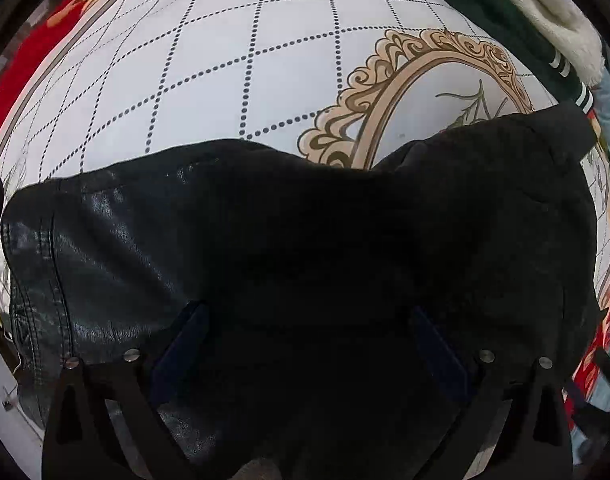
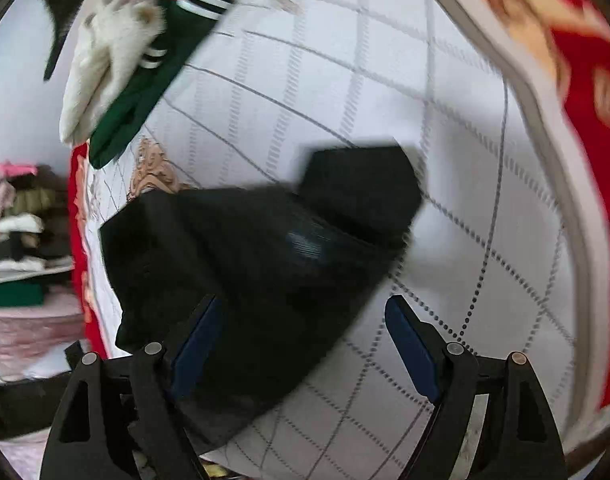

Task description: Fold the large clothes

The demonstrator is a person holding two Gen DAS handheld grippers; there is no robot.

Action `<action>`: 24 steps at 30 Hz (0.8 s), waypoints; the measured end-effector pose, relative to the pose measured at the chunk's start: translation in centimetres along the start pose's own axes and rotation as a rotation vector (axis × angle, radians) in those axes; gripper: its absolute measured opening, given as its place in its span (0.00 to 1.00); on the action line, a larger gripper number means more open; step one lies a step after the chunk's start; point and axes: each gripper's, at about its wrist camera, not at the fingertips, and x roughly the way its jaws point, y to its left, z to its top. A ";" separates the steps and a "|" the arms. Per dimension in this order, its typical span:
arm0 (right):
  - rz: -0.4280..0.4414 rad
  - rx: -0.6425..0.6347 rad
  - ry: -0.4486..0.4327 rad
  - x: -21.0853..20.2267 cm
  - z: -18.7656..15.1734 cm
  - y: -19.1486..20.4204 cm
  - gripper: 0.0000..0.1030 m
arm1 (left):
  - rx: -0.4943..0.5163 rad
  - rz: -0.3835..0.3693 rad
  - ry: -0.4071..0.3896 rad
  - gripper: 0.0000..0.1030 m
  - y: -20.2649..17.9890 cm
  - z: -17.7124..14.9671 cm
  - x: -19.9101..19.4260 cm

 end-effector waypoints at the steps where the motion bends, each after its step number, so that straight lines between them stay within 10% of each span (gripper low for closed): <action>1: 0.033 0.012 0.018 2.0 -0.1 0.2 0.83 | 0.017 0.008 -0.009 1.00 -0.2 0.0 0.0; 4: 0.194 0.059 0.088 6.9 0.0 -1.3 0.85 | 0.037 0.008 -0.017 1.00 -0.4 0.1 0.1; 8: 0.315 0.078 -0.040 7.8 0.4 -0.3 0.84 | 0.073 0.021 -0.019 1.00 -0.9 0.8 0.4; 9: 0.359 0.104 -0.058 7.8 0.5 -0.2 0.77 | 0.089 0.027 -0.028 1.00 -1.1 0.9 0.4; 11: 0.441 0.149 -0.065 8.0 0.7 0.0 0.31 | 0.116 0.044 -0.049 1.00 -1.6 1.7 0.4; 17: 0.649 0.189 -0.121 4.9 0.5 1.8 0.21 | 0.241 0.055 -0.076 1.00 -4.2 4.0 0.4; 24: 0.488 0.133 -0.094 3.8 -0.6 -0.6 0.28 | 0.328 0.022 -0.087 1.00 -6.8 5.3 0.9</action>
